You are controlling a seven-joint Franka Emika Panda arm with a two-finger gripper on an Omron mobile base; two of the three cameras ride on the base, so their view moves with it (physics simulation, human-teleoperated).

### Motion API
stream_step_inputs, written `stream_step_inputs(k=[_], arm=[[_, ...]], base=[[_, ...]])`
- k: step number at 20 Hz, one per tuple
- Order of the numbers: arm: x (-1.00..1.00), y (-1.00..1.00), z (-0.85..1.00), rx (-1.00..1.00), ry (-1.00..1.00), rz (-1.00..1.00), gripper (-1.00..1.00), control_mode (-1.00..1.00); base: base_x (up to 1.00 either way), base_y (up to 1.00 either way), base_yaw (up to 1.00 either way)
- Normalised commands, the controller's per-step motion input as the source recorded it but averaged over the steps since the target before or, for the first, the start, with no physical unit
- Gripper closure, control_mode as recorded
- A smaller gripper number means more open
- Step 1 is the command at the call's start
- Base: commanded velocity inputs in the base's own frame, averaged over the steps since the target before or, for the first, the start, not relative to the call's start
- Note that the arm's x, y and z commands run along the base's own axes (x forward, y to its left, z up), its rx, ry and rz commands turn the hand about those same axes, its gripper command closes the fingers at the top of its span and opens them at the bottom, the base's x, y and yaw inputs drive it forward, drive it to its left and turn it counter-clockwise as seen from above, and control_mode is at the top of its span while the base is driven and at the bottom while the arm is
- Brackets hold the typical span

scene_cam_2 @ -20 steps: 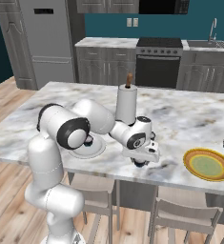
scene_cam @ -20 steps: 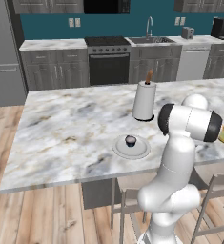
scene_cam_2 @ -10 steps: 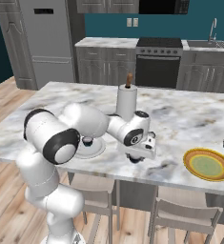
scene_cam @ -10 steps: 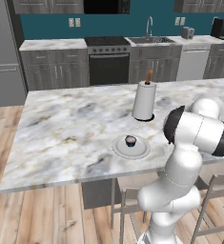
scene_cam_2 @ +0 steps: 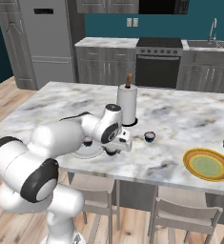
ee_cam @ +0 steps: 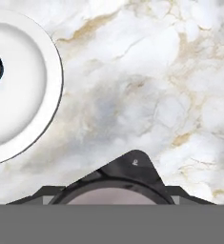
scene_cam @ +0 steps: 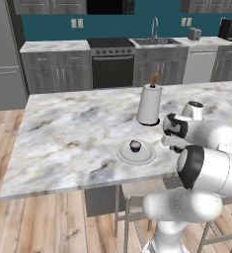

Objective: Place two yogurt containers on each plate.

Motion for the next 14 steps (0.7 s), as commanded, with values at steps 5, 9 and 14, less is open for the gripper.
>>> stream_step_inputs(k=[5, 9, 14], arm=[[0.00, 0.89, 0.07, 0.00, 0.00, 0.00, 1.00, -1.00], [0.02, 0.56, 0.00, 0.00, 0.01, 0.00, 1.00, -1.00], [0.29, 0.28, -0.03, -0.02, 0.05, 0.01, 1.00, -1.00]], base=[[0.00, 0.00, 0.00], [0.00, 0.00, 0.00], [0.00, 0.00, 0.00]])
